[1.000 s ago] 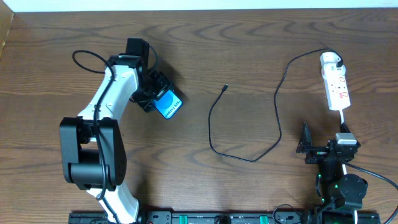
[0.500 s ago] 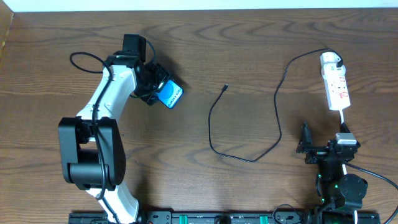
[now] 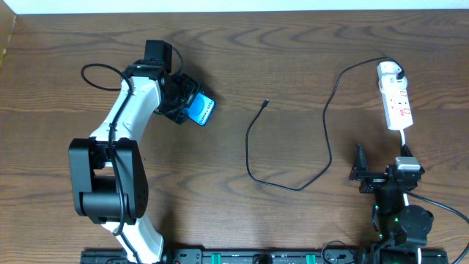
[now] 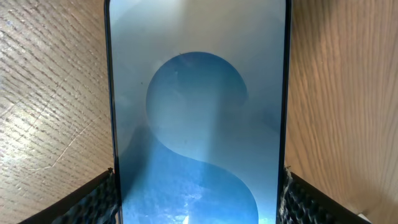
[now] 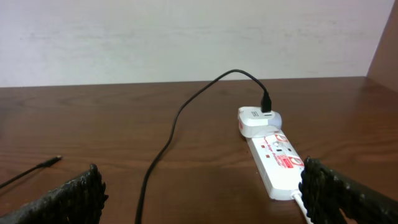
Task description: Plug charger to phone and switch on socket
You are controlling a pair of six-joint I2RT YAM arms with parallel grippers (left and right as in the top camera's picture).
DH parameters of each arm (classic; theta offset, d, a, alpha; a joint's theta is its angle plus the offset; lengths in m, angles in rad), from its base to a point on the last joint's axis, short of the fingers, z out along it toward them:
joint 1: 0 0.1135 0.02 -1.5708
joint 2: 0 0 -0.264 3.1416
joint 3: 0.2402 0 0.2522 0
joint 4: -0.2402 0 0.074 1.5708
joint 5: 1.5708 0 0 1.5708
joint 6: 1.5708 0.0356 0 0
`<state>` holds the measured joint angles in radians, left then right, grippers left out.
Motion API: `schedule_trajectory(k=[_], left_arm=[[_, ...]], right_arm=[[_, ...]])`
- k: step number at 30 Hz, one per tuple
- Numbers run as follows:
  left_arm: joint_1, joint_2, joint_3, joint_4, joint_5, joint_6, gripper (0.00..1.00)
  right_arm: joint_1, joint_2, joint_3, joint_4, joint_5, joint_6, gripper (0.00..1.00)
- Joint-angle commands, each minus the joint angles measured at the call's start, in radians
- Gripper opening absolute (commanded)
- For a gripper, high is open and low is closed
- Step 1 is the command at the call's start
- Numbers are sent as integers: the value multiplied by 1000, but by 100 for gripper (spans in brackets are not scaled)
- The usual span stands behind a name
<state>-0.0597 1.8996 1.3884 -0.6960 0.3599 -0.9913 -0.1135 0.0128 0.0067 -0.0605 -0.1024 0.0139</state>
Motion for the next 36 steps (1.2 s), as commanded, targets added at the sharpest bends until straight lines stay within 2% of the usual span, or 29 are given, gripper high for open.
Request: schedule_trajectory(k=[1,4,6,16,20,23,26,32,36], left_arm=[[3,-26,9,-6,-13,48,74],[2,-26,9,-13,-13,68,74],[2,-26,9,-13,-13,83,74],[-49,-6,-114,5,-85,107,74],[-49,3,-149,29,-85,107,74],[-49,11,-160,34,-101,107,74],[-50,34,-168,41,-110,107,74],[-49,68,-193,56,-111,107,74],[-49,83,-193,55,-117,107,75]], right_arm=[[10,-4,-1,0,-110,101,99],[11,36,-1,9,-203,307,99],[10,78,-1,23,-235,330,99],[10,232,-1,106,-324,330,99],[10,236,0,102,-356,330,99],[11,247,17,26,-389,368,99],[10,293,52,-32,-405,367,99],[11,427,141,-44,-406,332,99],[11,587,300,-116,-406,265,99]])
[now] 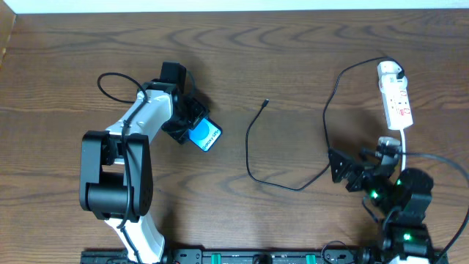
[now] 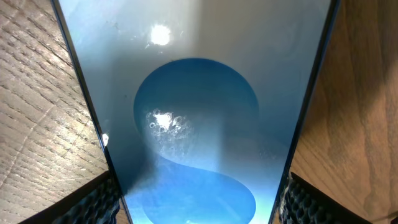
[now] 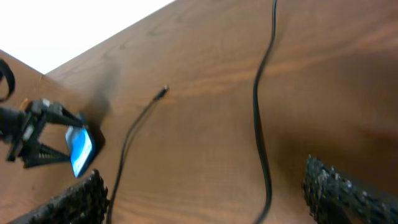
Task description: Plug charger to phone and switch on socket
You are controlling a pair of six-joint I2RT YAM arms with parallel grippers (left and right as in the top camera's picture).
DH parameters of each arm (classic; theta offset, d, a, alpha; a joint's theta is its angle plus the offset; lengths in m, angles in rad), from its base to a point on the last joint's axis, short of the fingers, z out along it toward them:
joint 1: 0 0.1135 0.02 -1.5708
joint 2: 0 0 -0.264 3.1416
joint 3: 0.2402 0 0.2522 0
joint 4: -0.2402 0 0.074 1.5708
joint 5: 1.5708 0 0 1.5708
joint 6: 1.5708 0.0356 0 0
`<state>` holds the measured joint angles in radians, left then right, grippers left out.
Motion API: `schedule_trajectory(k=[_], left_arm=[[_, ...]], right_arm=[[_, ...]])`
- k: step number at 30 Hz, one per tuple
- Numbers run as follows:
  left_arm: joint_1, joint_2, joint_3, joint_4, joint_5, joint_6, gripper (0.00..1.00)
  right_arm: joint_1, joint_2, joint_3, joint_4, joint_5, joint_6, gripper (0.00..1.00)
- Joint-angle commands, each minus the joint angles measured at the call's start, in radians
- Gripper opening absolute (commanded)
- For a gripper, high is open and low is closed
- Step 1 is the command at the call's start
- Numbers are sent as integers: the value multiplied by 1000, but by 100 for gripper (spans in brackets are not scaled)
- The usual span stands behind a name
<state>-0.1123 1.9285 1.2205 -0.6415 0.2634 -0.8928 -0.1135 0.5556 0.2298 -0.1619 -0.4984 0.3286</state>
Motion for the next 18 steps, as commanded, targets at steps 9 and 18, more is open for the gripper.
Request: schedule_trajectory(k=[9,18], left_arm=[[3,78,-26,14,-78,115,98],[2,106,-26,45,-145,68,98]], right_arm=[[11,364,482,-295,-71,-232,99],[39,630,740,-477,-122,-331,99]])
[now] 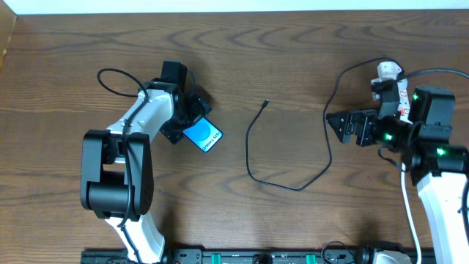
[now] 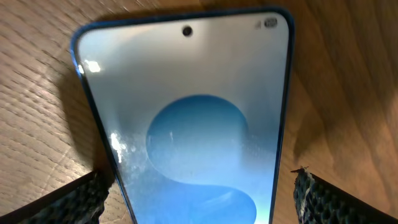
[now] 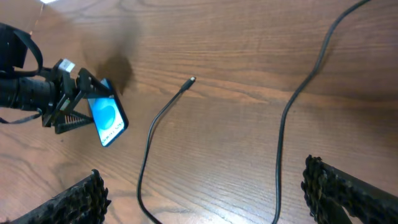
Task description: Plug charger to phone and switch on socket
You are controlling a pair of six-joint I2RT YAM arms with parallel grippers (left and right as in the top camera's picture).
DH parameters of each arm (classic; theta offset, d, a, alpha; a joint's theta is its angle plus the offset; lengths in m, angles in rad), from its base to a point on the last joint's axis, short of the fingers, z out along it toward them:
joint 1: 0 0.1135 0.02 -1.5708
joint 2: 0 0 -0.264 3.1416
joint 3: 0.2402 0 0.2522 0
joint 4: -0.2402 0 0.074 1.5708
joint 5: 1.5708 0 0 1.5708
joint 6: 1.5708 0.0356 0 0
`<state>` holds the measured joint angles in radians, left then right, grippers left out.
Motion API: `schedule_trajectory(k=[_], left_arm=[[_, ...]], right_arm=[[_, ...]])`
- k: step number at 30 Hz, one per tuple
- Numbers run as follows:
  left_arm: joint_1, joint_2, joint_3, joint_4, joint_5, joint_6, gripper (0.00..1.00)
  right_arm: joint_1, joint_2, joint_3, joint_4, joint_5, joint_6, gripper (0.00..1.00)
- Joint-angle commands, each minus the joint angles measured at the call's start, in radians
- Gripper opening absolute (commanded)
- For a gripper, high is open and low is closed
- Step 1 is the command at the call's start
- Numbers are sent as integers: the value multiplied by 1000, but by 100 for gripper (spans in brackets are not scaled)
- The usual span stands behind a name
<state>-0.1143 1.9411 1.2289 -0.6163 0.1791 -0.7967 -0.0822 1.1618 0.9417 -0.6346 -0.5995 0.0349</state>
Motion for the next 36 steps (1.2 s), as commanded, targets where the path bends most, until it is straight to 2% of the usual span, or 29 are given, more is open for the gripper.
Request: schedule_trajectory(k=[1,9,12,17,22,24,27,31,36], left_arm=[[3,98,-34,21,-61,-28,98],[-42,126,-34,26,-107,-34,98],[-76,145,-34,-18,-165,-93,98],[-95,185,-34,-38,-116,-153,100],[-101,187,-34,-37,-59,-168,88],[-101,187,-34,-39,-21,-171,86],[-101,187,-34,-41,17,-171,87],[-101,187,-34,-64,46,-175,95],[-100,187,-34,-64,75,-230,96]], right_arm=[[7,26,28,-3,-20,-37,99],[7,30,28,33,-20,-36,99],[8,30,28,36,-21,-36,99],[8,30,27,36,-21,-36,99],[8,30,27,32,-21,-36,99],[8,30,27,33,-21,-36,99],[8,30,27,33,-21,-36,99],[8,30,27,32,-21,-36,99],[8,30,27,31,-21,-35,99]])
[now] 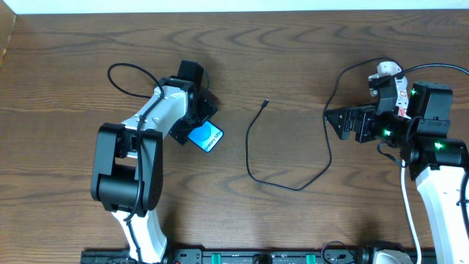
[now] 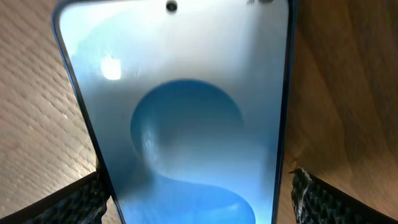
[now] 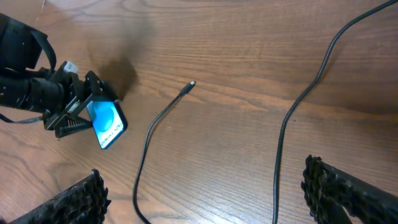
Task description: Plug charger to phone and switch on socket
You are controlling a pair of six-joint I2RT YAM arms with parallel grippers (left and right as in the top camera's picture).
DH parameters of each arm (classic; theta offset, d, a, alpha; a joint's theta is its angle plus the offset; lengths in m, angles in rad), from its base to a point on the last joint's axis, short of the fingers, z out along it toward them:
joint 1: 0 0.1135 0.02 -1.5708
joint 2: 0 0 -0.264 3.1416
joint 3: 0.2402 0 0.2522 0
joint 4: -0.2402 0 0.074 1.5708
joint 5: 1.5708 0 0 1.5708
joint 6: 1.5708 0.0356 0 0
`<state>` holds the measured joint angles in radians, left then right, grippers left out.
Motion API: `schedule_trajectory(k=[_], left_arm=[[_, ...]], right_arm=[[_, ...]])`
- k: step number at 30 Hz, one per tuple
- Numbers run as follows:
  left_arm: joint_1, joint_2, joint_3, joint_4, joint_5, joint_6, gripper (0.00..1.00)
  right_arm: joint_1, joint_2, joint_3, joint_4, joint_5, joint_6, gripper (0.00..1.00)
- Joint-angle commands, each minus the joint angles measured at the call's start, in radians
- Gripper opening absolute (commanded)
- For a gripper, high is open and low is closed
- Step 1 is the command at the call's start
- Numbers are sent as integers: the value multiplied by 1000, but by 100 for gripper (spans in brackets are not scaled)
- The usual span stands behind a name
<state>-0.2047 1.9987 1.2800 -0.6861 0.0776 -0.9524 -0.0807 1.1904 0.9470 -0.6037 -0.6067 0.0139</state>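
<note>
The blue-screened phone lies left of centre and fills the left wrist view. My left gripper is open astride its lower end. The fingers stand on either side, with a thin gap on the right. The black charger cable loops across the middle, its free plug tip bare on the wood. My right gripper hangs open in the air over the cable's right run, holding nothing. The white power strip is mostly hidden behind the right arm.
Brown wooden table with a pale wall along its far edge. The left arm's own black lead loops behind the arm. A rail with the arm bases runs along the front edge.
My left wrist has shifted a little to the right and closer over the phone, which now looms larger in its view. The phone and right gripper have barely moved.
First my left gripper was shut on the phone farther back, and the right gripper sat low at the front right facing the power strip. Then the phone was nearer and further right. Later the left fingers stood wider than the phone and the right gripper hung high beside the strip.
</note>
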Motion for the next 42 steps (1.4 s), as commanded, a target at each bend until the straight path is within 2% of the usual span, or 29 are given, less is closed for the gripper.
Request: schedule_trajectory(k=[1,11,19,21,23,24,27,32,39,42], left_arm=[[-10,129,-85,7,176,-74,96],[-8,139,-85,2,25,-101,94],[-8,191,-85,-2,-16,-139,89],[-8,191,-85,-2,-15,-138,84],[-8,190,-85,-5,-9,-137,70],[-7,189,-80,-11,-7,-137,66],[10,184,-28,-92,-8,-98,67],[58,95,2,-152,-7,3,67],[101,-158,2,-140,62,6,67],[115,-211,2,-139,99,5,67]], right_arm=[[6,1,22,1,-14,-15,99],[6,1,21,1,-14,-14,99],[6,1,21,-3,-14,-7,99],[6,1,21,-5,-14,-7,99],[6,1,21,-5,-14,-8,99],[6,1,21,-5,-14,-8,99],[6,1,21,3,-14,-6,99],[40,1,21,90,-13,89,99],[196,97,24,263,-5,291,99],[254,156,51,286,3,354,99]])
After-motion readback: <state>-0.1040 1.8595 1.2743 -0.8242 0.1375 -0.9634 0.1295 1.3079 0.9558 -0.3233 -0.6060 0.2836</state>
